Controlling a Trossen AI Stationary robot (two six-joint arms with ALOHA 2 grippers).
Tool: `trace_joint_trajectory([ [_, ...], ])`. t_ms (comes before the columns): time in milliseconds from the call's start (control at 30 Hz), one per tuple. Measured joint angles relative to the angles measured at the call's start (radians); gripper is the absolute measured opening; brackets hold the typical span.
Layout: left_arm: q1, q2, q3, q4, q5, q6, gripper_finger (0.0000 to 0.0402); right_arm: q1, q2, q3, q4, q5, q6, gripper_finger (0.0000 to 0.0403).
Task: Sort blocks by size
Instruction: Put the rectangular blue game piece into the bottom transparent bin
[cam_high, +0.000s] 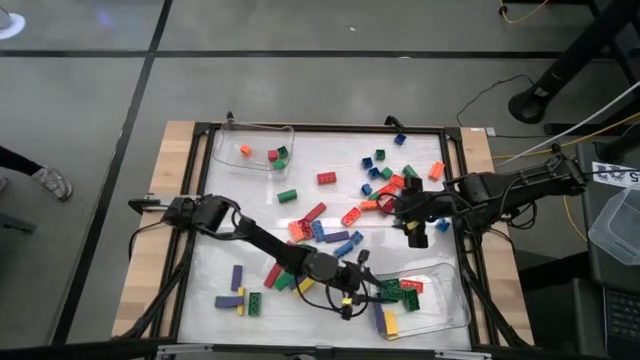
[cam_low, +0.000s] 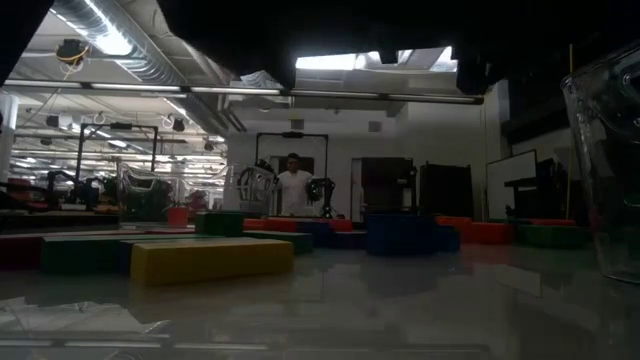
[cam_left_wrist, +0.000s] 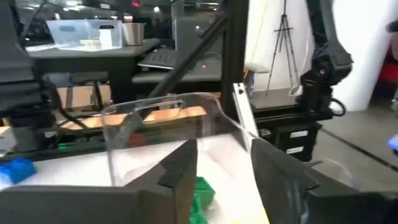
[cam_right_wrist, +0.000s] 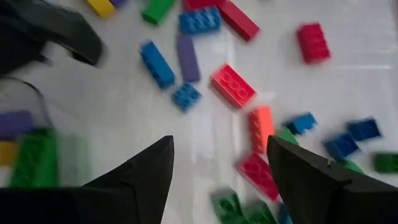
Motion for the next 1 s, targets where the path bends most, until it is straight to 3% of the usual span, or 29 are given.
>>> trace_joint_trajectory([
  [133, 0.01, -0.087, -0.001, -0.195, -0.001, 0.025, 0.0164, 0.0, 0.032, -0.008, 0.114, -0.091, -0.025, 0.0254],
  [233, 0.021, -0.2, 0.0, -0.457, 0.0, 0.007, 0.0166, 0.0, 0.069, -0.039, 0.212, -0.136, -0.087, 0.0254],
  [367, 0.035, -0.35, 0.0, -0.809, -0.002, -0.002, 0.0166, 0.0, 0.141, -0.082, 0.318, -0.145, -0.162, 0.0254],
  [467, 0.038, -0.452, -0.003, -0.965, -0.021, -0.001, 0.0166, 0.0, 0.213, -0.091, 0.393, -0.145, -0.2, 0.0254],
  [800, 0.062, -0.787, -0.235, -1.03, -0.179, -0.007, 0.0166, -0.009, 0.487, -0.092, 0.606, -0.168, -0.277, 0.0254],
  [1000, 0.088, -0.943, -0.393, -1.03, -0.21, -0.044, 0.0166, -0.05, 0.574, -0.091, 0.649, -0.167, -0.277, 0.0254],
])
